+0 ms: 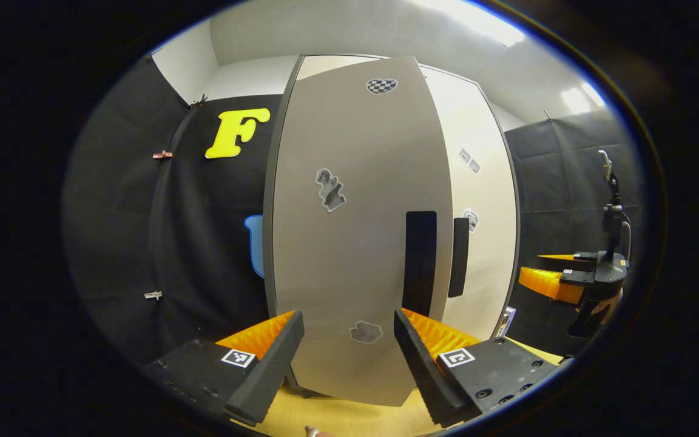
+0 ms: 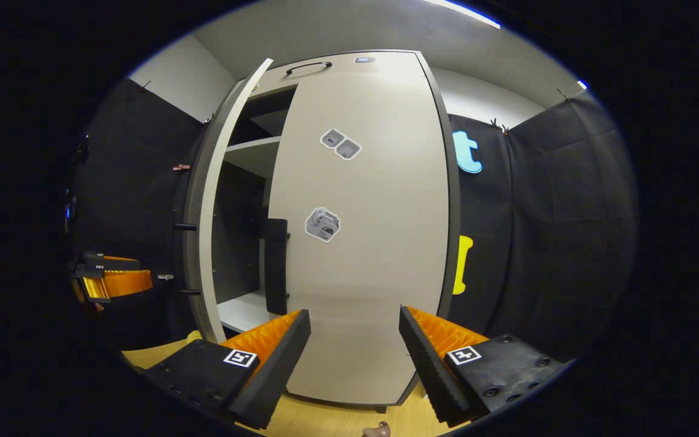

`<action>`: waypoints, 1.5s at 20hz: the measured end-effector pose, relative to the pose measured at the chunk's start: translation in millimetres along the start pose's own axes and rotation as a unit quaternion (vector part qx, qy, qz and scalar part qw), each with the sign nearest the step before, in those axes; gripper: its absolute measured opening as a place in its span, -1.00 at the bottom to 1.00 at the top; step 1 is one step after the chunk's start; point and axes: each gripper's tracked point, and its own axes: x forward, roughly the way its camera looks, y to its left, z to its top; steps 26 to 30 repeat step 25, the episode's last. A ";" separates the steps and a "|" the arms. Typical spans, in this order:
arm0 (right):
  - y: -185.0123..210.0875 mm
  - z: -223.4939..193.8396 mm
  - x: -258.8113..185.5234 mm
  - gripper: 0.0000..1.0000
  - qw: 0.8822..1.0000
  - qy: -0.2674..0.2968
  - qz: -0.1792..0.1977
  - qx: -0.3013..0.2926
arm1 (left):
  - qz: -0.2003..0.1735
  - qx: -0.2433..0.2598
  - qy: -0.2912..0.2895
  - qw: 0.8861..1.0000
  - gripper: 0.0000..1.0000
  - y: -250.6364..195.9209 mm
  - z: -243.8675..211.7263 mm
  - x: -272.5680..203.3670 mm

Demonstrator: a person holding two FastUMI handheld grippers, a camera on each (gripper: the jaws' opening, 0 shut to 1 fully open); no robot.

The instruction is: Grasp the bottle in the cabinet with the left hand and place it on the coaster, then close the right door with the right hand and the left door with the left hand.

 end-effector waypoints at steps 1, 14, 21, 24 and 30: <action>4.4 -0.9 -0.3 0.95 1.000 0.002 0.006 0.000 | -0.004 0.000 0.001 1.000 0.89 -2.6 0.5 0.2; 32.2 -3.1 7.4 0.94 0.999 0.008 0.038 0.003 | 0.004 -0.003 0.009 1.000 0.89 -0.4 -6.5 -10.1; 26.5 -3.1 4.1 0.94 0.999 0.011 0.031 0.006 | -0.010 -0.011 0.002 1.000 0.89 -13.7 -8.7 0.0; 22.6 -2.1 1.2 0.95 1.000 0.010 0.024 0.001 | -0.019 -0.023 -0.008 1.000 0.89 -15.6 -6.4 0.4; 21.3 -1.8 0.7 0.95 1.000 0.010 0.022 0.001 | -0.021 -0.026 -0.010 0.999 0.89 -16.7 -5.3 1.0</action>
